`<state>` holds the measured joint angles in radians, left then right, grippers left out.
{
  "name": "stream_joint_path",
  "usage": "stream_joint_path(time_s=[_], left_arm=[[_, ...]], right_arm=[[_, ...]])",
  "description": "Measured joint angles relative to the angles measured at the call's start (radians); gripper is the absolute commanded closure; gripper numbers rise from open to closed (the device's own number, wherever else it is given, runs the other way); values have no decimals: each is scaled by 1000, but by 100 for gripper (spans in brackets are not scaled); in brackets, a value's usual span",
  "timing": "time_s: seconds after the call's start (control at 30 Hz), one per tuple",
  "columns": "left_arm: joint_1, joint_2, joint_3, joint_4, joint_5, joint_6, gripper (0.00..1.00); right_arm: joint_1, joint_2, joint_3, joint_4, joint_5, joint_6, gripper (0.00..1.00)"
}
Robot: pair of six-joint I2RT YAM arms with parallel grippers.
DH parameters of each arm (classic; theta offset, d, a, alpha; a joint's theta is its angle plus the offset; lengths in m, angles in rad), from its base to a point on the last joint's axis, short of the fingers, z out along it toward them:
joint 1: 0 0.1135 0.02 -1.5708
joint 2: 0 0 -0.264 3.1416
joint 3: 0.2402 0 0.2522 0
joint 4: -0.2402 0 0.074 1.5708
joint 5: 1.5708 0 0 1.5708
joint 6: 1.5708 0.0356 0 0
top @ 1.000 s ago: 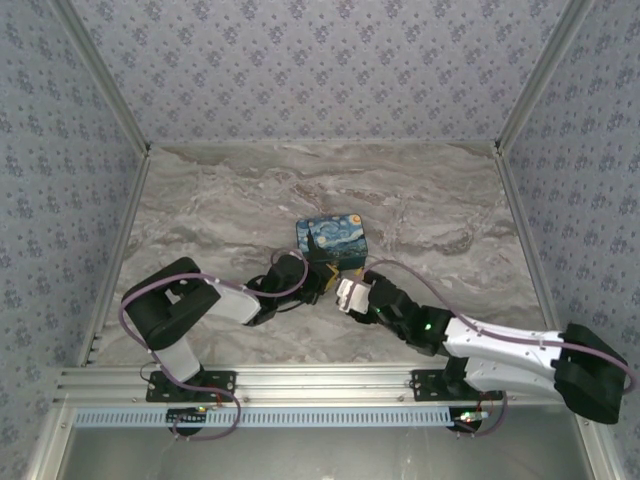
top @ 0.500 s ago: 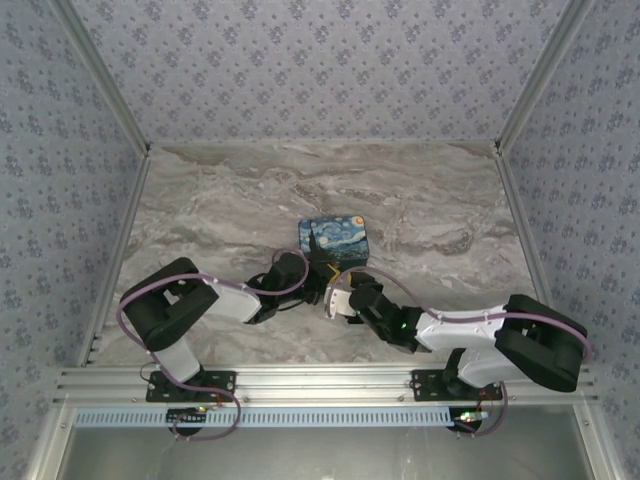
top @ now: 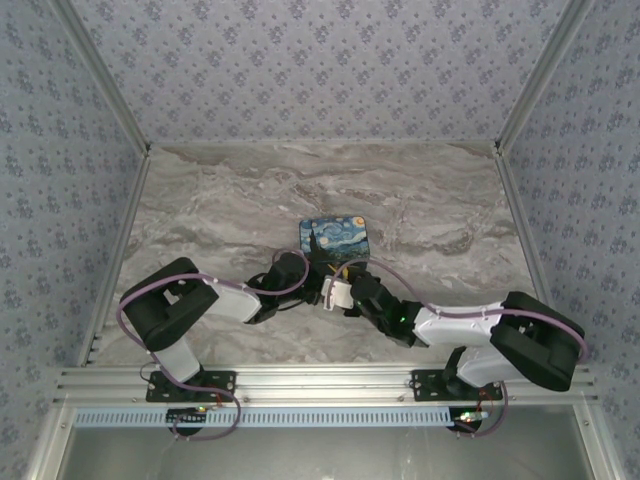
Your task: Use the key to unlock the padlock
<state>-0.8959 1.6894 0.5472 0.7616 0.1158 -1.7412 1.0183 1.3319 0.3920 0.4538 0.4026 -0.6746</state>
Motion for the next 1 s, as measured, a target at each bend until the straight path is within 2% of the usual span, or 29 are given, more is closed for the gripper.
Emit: stream_joint_path(time_s=[0.3, 0.73, 1.0], left_arm=[[0, 0, 0, 0, 3, -7, 100], [4, 0, 0, 5, 3, -26, 100], [4, 0, 2, 10, 3, -34, 100]], right_arm=[[0, 33, 13, 9, -4, 0, 77], [1, 41, 13, 14, 9, 22, 98], [14, 44, 19, 13, 47, 59, 100]])
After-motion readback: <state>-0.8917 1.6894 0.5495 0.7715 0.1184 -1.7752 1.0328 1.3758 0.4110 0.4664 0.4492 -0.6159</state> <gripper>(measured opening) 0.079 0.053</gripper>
